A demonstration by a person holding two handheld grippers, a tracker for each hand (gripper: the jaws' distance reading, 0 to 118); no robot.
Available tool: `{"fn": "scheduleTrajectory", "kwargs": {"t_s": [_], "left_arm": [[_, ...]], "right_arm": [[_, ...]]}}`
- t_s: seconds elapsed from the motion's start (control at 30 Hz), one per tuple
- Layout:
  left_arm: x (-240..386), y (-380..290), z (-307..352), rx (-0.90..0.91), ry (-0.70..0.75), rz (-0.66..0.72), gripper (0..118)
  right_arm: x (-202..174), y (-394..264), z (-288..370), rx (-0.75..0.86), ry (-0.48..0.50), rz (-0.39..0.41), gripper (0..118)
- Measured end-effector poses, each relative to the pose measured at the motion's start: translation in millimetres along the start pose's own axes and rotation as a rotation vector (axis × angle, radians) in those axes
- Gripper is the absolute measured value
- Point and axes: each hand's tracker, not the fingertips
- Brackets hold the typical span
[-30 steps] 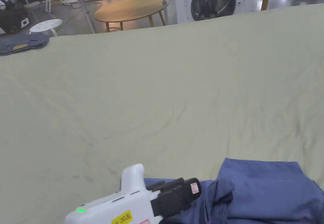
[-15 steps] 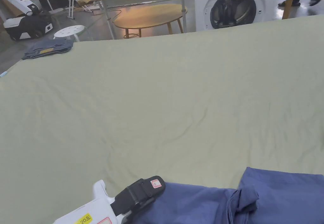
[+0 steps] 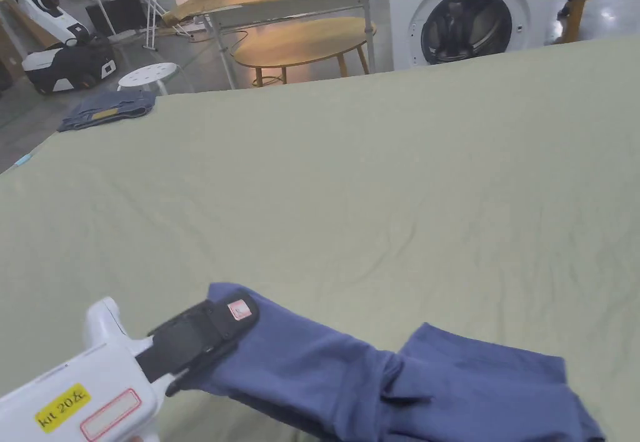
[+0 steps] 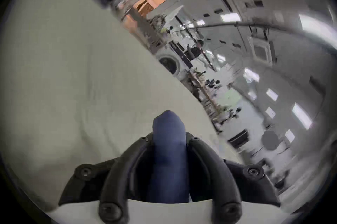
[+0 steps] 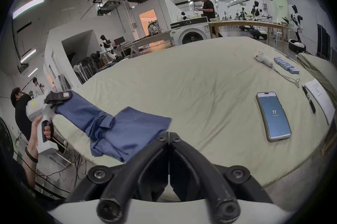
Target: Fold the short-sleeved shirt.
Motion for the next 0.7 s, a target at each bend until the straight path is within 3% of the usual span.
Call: {"fn": "scheduleTrajectory", "kwargs": {"t_s": [0.1,0.2,0.3,0.37,0.47,0.5,0.57,0.7], "left_arm": [[53.9,-8.1,-18.8,-0.069,0.042,-0.229,22],[88.2,-45.5,-63.6,-0.163,-0.083,-0.32,22],[104.5,-100.2,-130.8,-0.374,-0.074,-0.409,22],[112.6,-131.2,-157.0,-0.467,-0.05,-0.395,22],[123.0,-147.6,-160.6,-0.482,-0.209,-0.348,22],[124.5,-145.2,-158.2,-0.469,-0.21,-0.357,27],[129.2,-137.2,-151.0,-0.435,-0.224,-0.38,56],[118.3,-109.2,-131.2,-0.317,-0.211,-0.318,53]], "right_arm": [[0.2,-1.6,-2.2,0.007,0.013,-0.031,0],[-1.0,-3.3,-0.9,0.015,0.018,-0.051,0],[-4.5,-3.8,7.2,0.037,-0.003,-0.069,0],[-5.7,-5.2,16.9,0.044,-0.011,-0.075,0],[-4.3,-11.2,31.4,0.056,-0.046,-0.053,0],[-1.7,-13.1,33.2,0.052,-0.05,-0.053,0],[6.5,-16.5,32.9,0.044,-0.009,-0.072,0],[13.0,-18.6,26.9,0.05,0.041,-0.15,0]]}}
